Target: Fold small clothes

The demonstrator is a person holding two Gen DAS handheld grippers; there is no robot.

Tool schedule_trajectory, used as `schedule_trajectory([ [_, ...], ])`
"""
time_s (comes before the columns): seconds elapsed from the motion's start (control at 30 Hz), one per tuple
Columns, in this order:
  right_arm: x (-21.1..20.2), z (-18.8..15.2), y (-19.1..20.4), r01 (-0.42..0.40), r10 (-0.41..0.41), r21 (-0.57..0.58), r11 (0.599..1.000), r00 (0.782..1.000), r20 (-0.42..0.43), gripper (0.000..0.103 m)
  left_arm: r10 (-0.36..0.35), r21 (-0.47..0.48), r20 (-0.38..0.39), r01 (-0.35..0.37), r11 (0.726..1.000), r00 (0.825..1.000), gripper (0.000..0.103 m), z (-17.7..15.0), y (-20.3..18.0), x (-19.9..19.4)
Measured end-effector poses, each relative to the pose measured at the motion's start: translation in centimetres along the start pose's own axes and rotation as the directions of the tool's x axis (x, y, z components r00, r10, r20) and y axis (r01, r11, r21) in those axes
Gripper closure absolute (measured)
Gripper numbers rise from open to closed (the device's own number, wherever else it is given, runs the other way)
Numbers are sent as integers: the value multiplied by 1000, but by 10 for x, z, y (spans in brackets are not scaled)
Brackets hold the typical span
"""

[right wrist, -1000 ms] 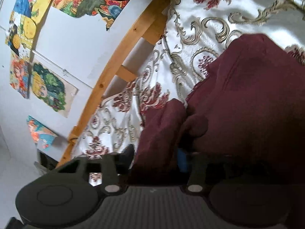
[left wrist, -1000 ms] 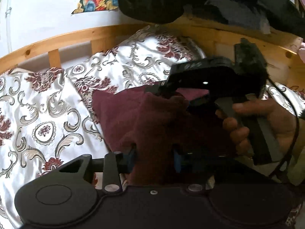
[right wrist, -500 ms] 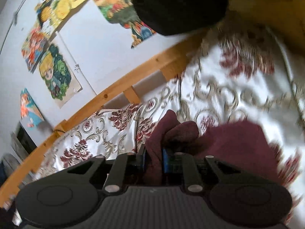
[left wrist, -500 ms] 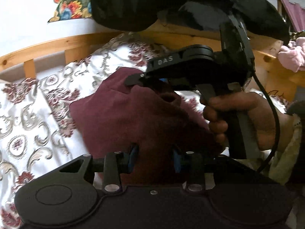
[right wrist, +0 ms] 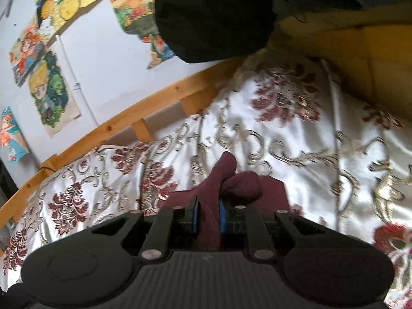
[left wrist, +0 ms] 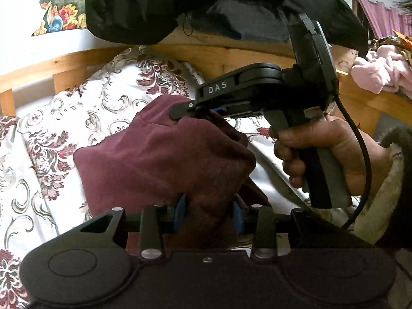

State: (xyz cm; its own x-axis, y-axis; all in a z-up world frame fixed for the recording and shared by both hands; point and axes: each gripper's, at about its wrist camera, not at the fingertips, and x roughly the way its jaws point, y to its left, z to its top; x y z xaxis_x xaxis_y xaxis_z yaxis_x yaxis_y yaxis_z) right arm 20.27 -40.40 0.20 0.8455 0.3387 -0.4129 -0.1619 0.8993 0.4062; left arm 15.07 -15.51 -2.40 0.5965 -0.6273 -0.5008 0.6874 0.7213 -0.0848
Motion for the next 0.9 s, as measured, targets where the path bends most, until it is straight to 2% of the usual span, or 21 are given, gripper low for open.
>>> schedule_trajectory([
  [0.27, -3, 2, -6, 50, -50, -7, 999, 999, 20, 85, -15, -51, -33, 13, 999, 999, 63, -4, 2, 5],
  [0.33, 0, 1, -9, 62, -62, -1, 998, 998, -5, 84, -17, -50, -37, 15, 999, 999, 63, -4, 2, 6],
  [0.4, 4, -1, -15, 64, -62, 47, 997, 997, -35, 77, -16, -49, -36, 15, 999, 999, 62, -5, 1, 6],
  [0.47, 7, -4, -25, 47, -40, 120, 992, 997, -63, 50, -20, -54, -37, 18, 998, 999, 61, -5, 2, 5],
  [0.6, 16, -10, -32, 63, -52, 142, 988, 995, -79, 47, -27, -69, -43, 24, 997, 999, 61, -7, 3, 4],
  [0.63, 20, -12, -32, 67, -56, 136, 988, 995, -86, 48, -28, -73, -45, 25, 997, 999, 61, -8, 3, 5],
  [0.7, 26, -15, -30, 66, -55, 124, 990, 994, -92, 60, -30, -80, -51, 26, 996, 998, 60, -9, 3, 6],
  [0.73, 28, -16, -27, 68, -59, 108, 992, 994, -88, 76, -31, -84, -53, 27, 996, 998, 60, -9, 3, 6],
  [0.77, 29, -16, -24, 74, -67, 88, 993, 994, -80, 83, -31, -88, -54, 27, 996, 998, 59, -9, 2, 6],
  [0.9, 19, -12, -13, 110, -110, 14, 994, 994, -15, 89, -41, -111, -61, 34, 993, 997, 58, -1, 3, 6],
])
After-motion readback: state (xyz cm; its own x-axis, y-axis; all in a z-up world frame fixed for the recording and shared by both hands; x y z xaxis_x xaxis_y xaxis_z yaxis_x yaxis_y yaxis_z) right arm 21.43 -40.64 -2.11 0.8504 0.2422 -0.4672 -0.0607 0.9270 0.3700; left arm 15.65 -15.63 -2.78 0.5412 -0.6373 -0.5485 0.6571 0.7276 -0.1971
